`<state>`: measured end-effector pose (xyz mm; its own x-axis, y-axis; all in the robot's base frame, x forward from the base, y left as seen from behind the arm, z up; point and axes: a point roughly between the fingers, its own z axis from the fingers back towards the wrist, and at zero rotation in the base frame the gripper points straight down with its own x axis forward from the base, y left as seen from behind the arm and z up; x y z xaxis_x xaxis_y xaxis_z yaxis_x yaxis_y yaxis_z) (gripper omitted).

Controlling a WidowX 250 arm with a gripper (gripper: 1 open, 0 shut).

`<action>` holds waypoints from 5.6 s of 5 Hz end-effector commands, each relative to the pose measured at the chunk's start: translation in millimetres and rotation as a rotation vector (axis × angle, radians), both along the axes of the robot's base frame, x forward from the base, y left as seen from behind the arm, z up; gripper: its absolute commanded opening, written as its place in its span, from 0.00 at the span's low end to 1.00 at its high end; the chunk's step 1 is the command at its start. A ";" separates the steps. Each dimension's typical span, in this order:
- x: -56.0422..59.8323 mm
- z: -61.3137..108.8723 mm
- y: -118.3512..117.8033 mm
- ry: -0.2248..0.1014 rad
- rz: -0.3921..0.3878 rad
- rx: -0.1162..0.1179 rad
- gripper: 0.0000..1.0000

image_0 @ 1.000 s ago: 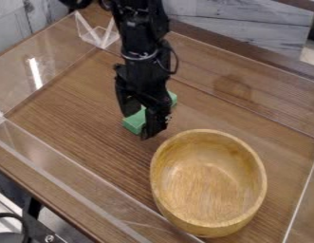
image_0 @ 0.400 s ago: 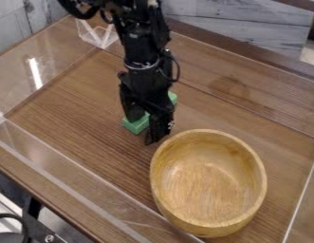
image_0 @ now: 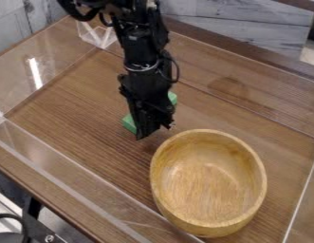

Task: Put the green block in the brown bowl

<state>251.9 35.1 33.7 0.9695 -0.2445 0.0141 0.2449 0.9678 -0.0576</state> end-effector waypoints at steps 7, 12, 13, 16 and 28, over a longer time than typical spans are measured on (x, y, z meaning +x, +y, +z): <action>-5.4 49.7 -5.9 0.081 0.095 -0.071 1.00; 8.4 29.1 -0.7 0.043 0.004 -0.070 1.00; 10.3 22.9 1.1 0.041 -0.008 -0.071 1.00; 13.4 9.2 3.2 0.042 -0.020 -0.071 0.00; 66.9 20.4 17.6 0.020 -0.122 -0.010 1.00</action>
<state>310.7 48.8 39.4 0.9296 -0.3654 -0.0490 0.3591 0.9275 -0.1042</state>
